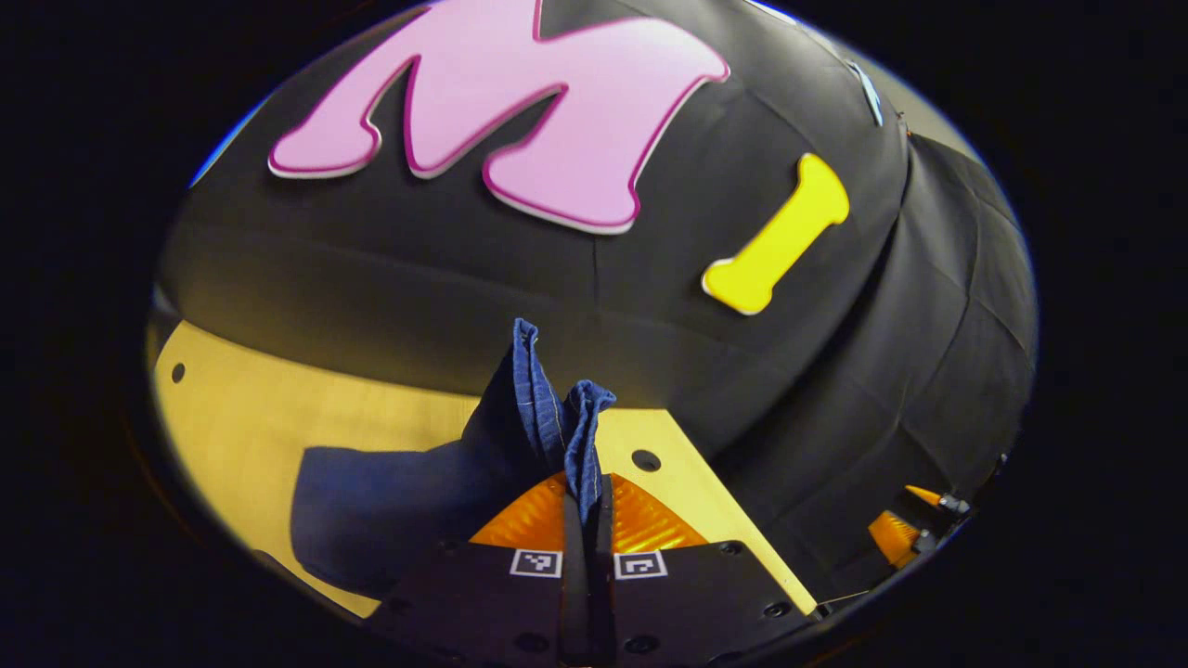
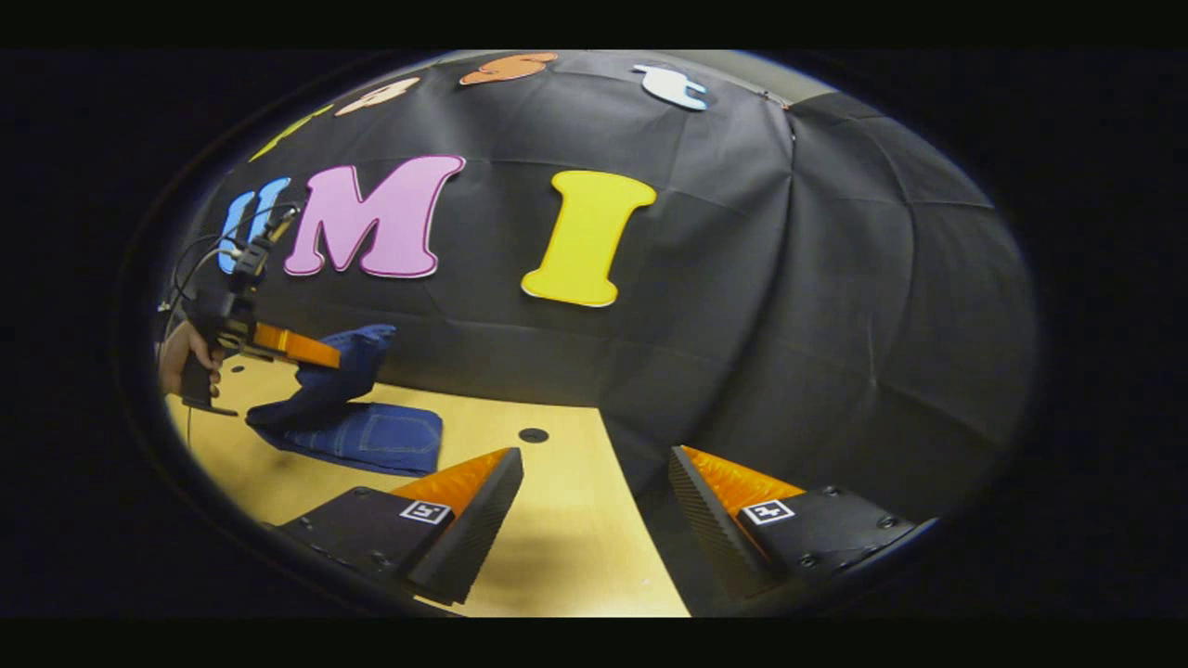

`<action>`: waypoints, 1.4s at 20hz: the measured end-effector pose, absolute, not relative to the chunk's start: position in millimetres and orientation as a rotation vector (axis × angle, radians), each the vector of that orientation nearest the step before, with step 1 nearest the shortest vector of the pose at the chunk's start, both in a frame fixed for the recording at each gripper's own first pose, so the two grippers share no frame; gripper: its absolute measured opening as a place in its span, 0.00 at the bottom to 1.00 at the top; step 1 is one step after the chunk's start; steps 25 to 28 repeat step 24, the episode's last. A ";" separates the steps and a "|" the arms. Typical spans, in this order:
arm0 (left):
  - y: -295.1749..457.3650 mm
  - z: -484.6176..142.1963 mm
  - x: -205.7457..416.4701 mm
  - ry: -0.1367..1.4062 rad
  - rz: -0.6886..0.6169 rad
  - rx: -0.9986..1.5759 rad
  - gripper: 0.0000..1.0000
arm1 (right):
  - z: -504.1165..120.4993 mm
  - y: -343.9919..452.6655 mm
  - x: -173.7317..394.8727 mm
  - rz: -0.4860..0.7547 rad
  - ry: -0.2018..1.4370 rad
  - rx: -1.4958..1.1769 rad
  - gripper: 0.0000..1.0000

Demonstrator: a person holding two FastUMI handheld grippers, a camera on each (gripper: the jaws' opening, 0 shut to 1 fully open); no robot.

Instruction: Grasp the waist and the cuffs of the jeans and fold them to make the two legs overlap; first hold the waist and fold one-third of the jeans toward the cuffs, then hold the cuffs and fold the remaining one-third in the same direction to finish folding.

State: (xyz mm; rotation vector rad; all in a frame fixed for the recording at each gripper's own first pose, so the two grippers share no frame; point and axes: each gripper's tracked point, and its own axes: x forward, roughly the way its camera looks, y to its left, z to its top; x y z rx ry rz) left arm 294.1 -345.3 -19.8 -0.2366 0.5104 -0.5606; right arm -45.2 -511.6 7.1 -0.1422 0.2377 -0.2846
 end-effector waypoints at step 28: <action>-101.4 201.8 48.1 -0.084 -0.277 -0.047 0.96 | 170.2 -367.9 -217.7 -0.282 -0.033 -0.143 0.95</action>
